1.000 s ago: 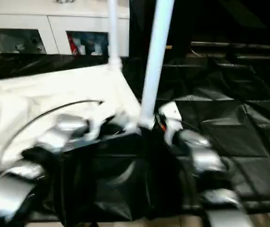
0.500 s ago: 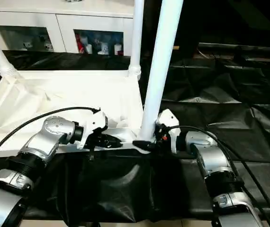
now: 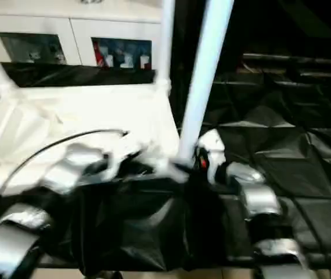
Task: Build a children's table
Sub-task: Rotate leg to tighten
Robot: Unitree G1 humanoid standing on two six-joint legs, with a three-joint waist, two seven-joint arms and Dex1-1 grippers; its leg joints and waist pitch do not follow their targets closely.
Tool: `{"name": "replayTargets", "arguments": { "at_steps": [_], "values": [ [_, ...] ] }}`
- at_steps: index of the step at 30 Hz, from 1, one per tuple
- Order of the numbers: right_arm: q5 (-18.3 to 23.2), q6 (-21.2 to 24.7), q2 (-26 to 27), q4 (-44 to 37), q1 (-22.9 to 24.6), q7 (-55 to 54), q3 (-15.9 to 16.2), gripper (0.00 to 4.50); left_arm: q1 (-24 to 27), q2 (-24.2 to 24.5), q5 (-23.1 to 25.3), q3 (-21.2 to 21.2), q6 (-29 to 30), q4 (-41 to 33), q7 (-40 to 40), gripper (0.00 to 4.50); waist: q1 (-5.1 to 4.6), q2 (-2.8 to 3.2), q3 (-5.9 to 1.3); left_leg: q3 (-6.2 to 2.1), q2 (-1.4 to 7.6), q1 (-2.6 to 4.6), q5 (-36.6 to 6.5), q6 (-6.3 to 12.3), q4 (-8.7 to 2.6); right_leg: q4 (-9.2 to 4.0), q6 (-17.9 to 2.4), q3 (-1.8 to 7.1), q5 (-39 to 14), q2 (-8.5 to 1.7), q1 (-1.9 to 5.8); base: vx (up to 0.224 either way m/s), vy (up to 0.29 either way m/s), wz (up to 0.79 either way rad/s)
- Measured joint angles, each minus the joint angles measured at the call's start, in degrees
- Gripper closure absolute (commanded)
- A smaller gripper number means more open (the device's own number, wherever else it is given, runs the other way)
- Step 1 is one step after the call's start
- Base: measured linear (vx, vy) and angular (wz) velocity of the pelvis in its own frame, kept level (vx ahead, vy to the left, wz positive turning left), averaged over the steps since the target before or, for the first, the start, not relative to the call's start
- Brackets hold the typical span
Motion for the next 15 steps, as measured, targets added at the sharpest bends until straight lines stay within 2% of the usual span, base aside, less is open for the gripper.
{"name": "replayTargets", "arguments": {
  "at_steps": [3,5,6,7,9,12,15],
  "values": [
    [-1.4,-0.8,3.6,3.2,-2.5,-12.3,-2.0,1.78,-2.5,-3.6,0.4,0.4,1.0,4.2,7.9,4.5,-0.49,0.1,-0.02,0.0,-0.05,0.03,0.0,0.0,-0.02,-0.07,0.0,0.02,0.0,-0.03,0.07,0.0,0.0,0.0],
    [-1.8,-0.9,4.6,4.1,-3.2,-15.8,-2.7,1.78,-3.2,-4.9,0.6,0.6,1.0,5.4,10.1,4.5,-0.67,0.14,-0.04,0.0,-0.05,0.0,0.0,0.0,-0.05,-0.12,0.0,0.01,0.0,-0.03,0.08,0.0,0.0,0.0],
    [-1.9,-1.4,4.7,4.3,-3.2,-15.8,-2.8,1.78,-3.4,-4.9,0.6,0.7,0.9,5.7,10.1,4.5,-0.7,0.17,-0.06,0.0,-0.05,0.01,0.0,0.0,-0.05,-0.14,0.0,0.01,0.0,-0.03,0.1,0.0,0.0,0.0],
    [-2.1,-1.8,4.7,4.5,-3.2,-15.8,-2.8,1.43,-3.5,-5.0,0.6,0.8,0.7,6.0,10.1,4.5,-0.71,0.22,-0.1,0.0,-0.05,0.0,0.0,0.0,-0.07,-0.14,0.0,0.01,0.0,-0.03,0.11,0.0,0.0,0.0],
    [-2.3,-2.4,4.7,4.5,-3.2,-15.5,-2.8,1.08,-3.5,-4.9,0.7,0.8,0.2,6.2,10.0,4.5,-0.68,0.23,-0.1,-0.01,-0.05,0.0,0.0,0.0,-0.09,-0.14,-0.1,0.0,0.1,-0.03,0.11,0.0,0.0,0.0],
    [-2.3,-3.2,4.3,4.5,-2.9,-12.0,-2.8,0.87,-3.5,-4.1,0.7,0.8,-0.8,6.3,8.9,4.5,-0.87,0.19,-0.08,-0.01,-0.04,-0.03,0.0,0.0,-0.11,-0.14,-0.1,-0.01,0.1,-0.02,0.07,0.0,0.0,0.0],
    [-1.8,-3.5,1.7,3.3,-1.8,-4.9,-1.8,0.62,-3.2,-2.5,0.3,0.7,-2.2,6.1,5.6,4.5,-1.02,0.13,-0.04,-0.01,-0.02,-0.07,0.0,0.0,-0.13,-0.15,-0.1,-0.02,0.1,-0.01,0.01,0.0,0.0,0.0]
  ]
}}
